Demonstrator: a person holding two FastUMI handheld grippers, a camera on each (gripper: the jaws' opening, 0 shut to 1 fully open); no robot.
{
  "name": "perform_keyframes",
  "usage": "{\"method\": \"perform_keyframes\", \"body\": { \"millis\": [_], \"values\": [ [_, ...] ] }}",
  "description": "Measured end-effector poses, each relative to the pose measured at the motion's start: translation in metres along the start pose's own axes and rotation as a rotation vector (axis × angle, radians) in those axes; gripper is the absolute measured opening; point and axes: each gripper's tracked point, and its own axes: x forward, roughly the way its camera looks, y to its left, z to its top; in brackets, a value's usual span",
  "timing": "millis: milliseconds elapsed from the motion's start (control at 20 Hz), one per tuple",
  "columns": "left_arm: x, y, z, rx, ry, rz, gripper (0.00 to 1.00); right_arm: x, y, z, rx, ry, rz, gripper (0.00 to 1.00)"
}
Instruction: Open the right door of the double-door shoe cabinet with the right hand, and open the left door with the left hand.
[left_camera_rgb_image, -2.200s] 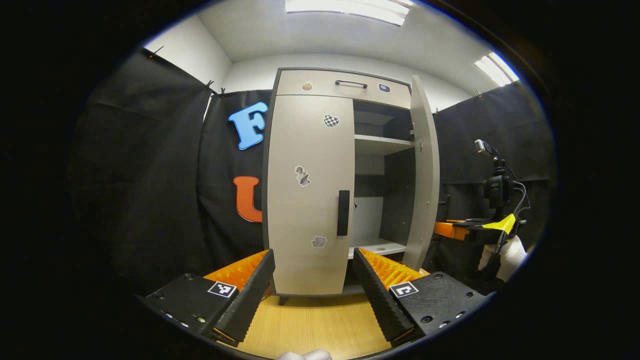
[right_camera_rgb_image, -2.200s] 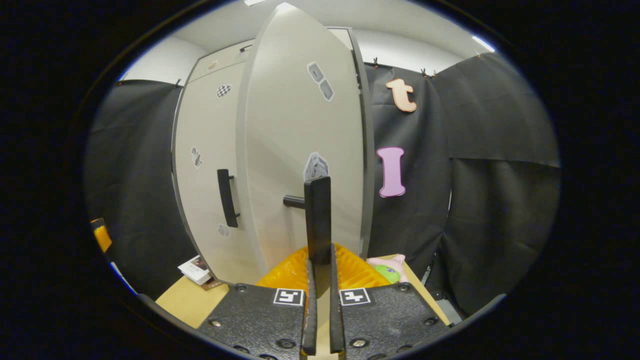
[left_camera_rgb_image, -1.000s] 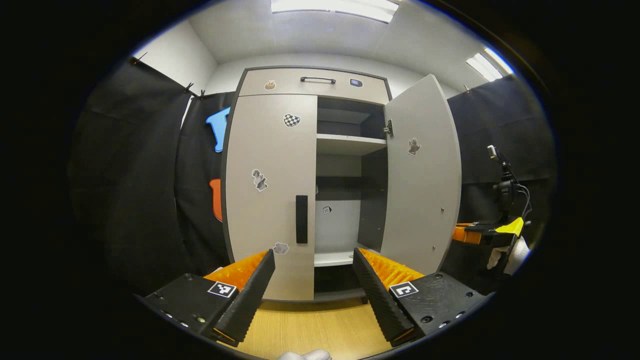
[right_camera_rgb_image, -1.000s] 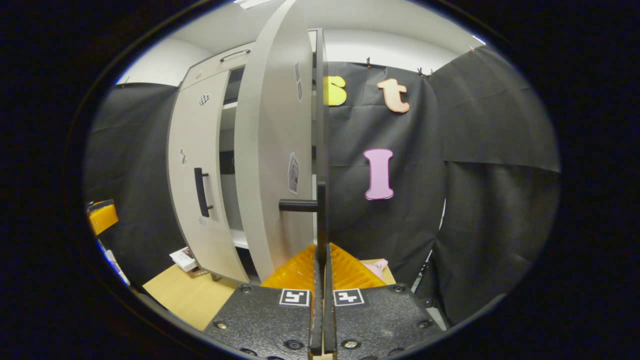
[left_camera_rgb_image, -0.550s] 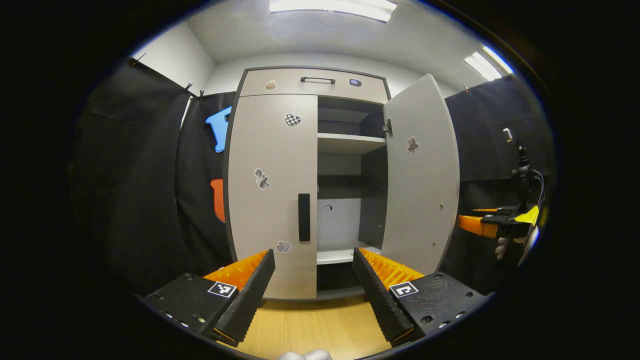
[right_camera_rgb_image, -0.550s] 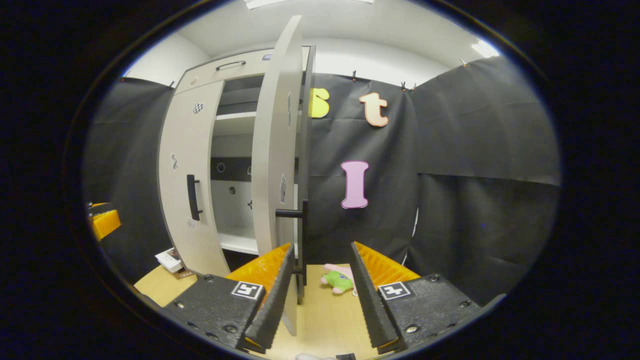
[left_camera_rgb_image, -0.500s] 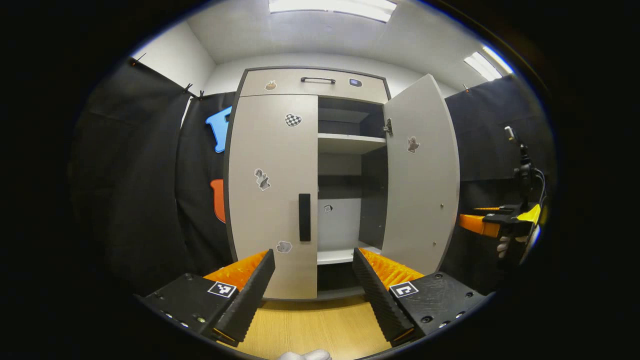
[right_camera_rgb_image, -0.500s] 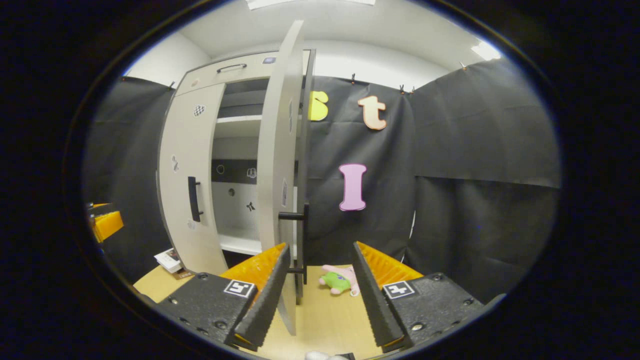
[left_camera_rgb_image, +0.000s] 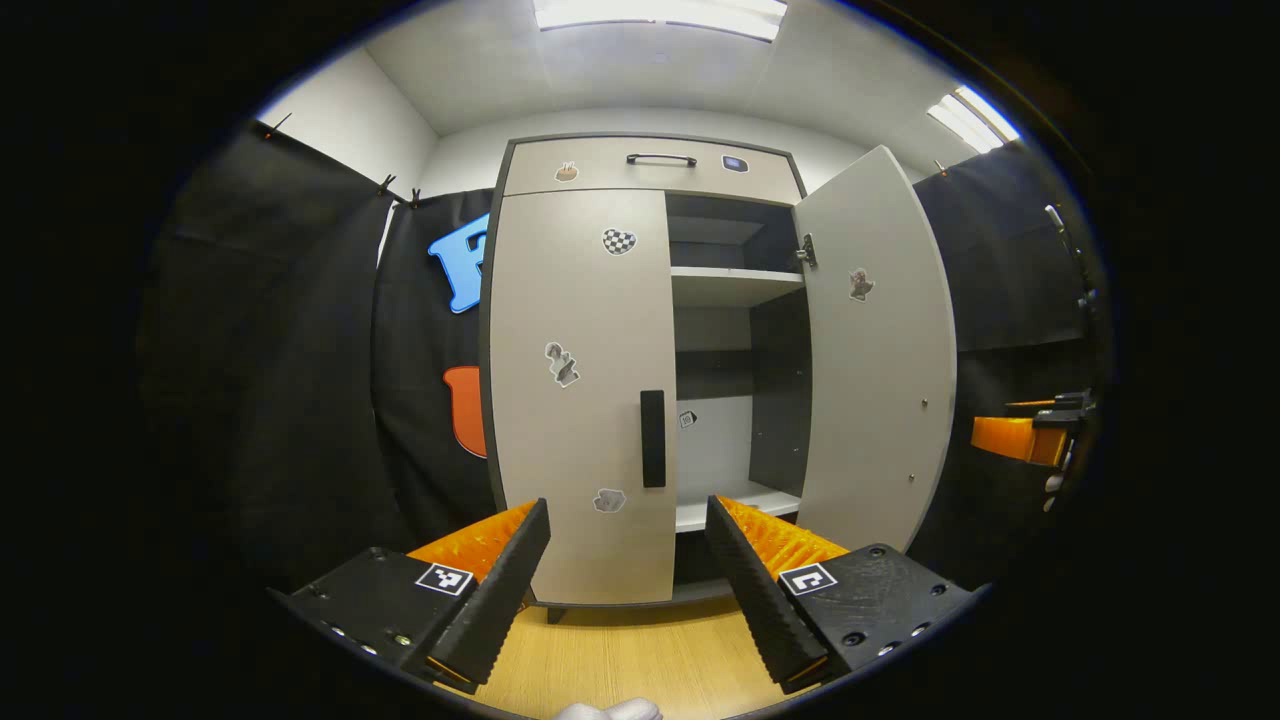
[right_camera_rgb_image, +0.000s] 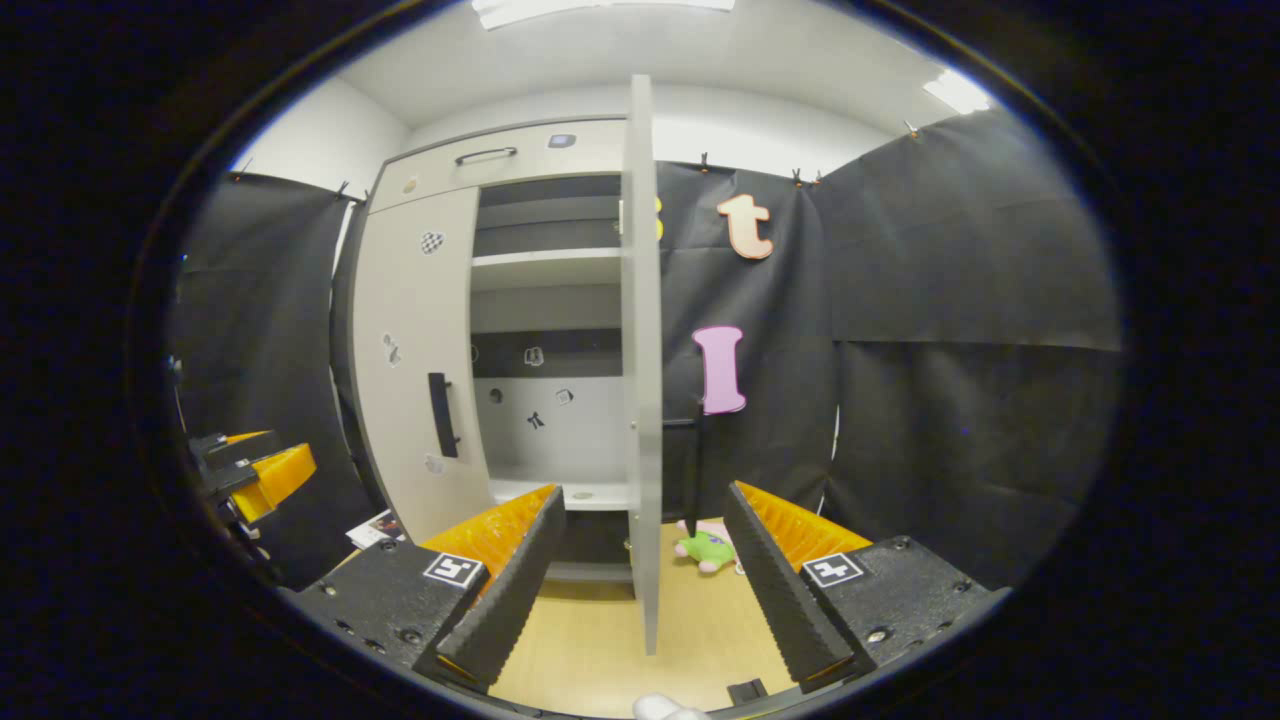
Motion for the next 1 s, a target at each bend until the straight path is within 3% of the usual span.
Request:
{"method": "perform_keyframes", "body": {
  "millis": [200,450,1000],
  "values": [
    [0.033,0.011,0.001,-0.01,-0.012,0.023,0.95,-0.011,0.04,-0.007,-0.02,-0.002,0.053,1.0],
    [0.095,-0.002,-0.002,-0.004,-0.023,0.018,0.95,-0.019,0.061,-0.014,-0.006,0.013,0.068,1.0],
    [0.221,-0.027,-0.027,0.002,0.021,0.035,0.95,-0.022,0.032,-0.004,-0.057,0.001,-0.041,1.0]
  ]
}}
